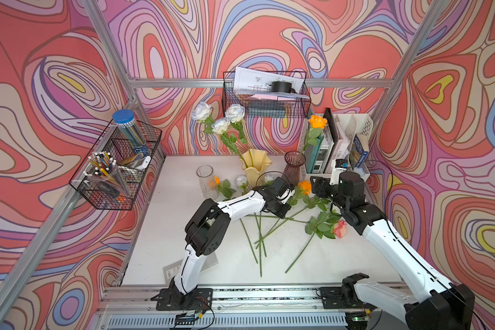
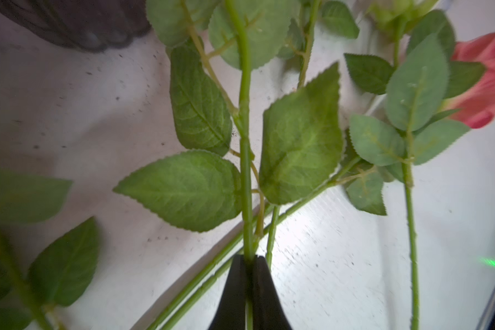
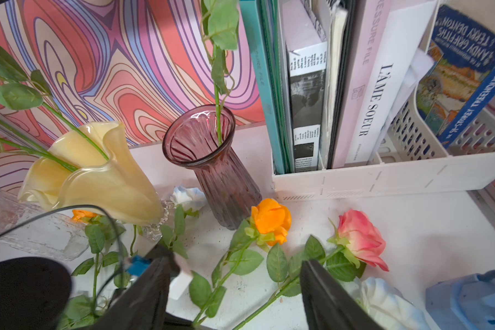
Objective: Arrange the flowers in different vases according to their colors
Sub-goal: Pick up the flower at the center of the board, then insert the flower into the vase.
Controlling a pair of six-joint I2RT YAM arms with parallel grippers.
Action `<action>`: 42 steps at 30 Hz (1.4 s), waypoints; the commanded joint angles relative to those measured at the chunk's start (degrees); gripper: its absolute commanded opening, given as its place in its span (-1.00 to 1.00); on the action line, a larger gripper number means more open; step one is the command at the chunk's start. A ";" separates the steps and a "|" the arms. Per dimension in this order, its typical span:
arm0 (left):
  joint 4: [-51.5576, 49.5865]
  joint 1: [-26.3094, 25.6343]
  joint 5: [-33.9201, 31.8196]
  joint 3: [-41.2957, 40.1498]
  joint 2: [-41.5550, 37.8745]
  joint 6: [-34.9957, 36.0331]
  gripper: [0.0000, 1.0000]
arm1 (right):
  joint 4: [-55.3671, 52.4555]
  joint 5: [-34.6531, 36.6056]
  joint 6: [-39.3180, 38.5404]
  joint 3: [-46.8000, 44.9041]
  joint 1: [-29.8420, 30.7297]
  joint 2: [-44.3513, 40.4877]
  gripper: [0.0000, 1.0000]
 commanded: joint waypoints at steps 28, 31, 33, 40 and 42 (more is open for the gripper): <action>43.49 5.18 6.11 41.21 9.04 15.59 -1.00 | -3.41 3.36 -1.02 -0.49 -0.04 -10.66 0.53; 44.44 6.45 6.70 48.09 14.87 15.69 -1.00 | -3.39 2.37 -1.43 -0.82 -0.04 -10.69 0.53; 45.13 7.35 6.50 50.71 17.91 15.81 -1.00 | -3.39 2.50 -2.00 -1.06 -0.04 -10.99 0.53; 53.84 9.30 6.51 44.73 21.22 12.11 -1.00 | -2.52 1.72 -4.35 -1.84 -0.04 -12.39 0.53; 54.32 9.56 6.79 44.14 22.47 11.41 -1.00 | -2.22 1.35 -4.69 -2.06 -0.04 -12.68 0.54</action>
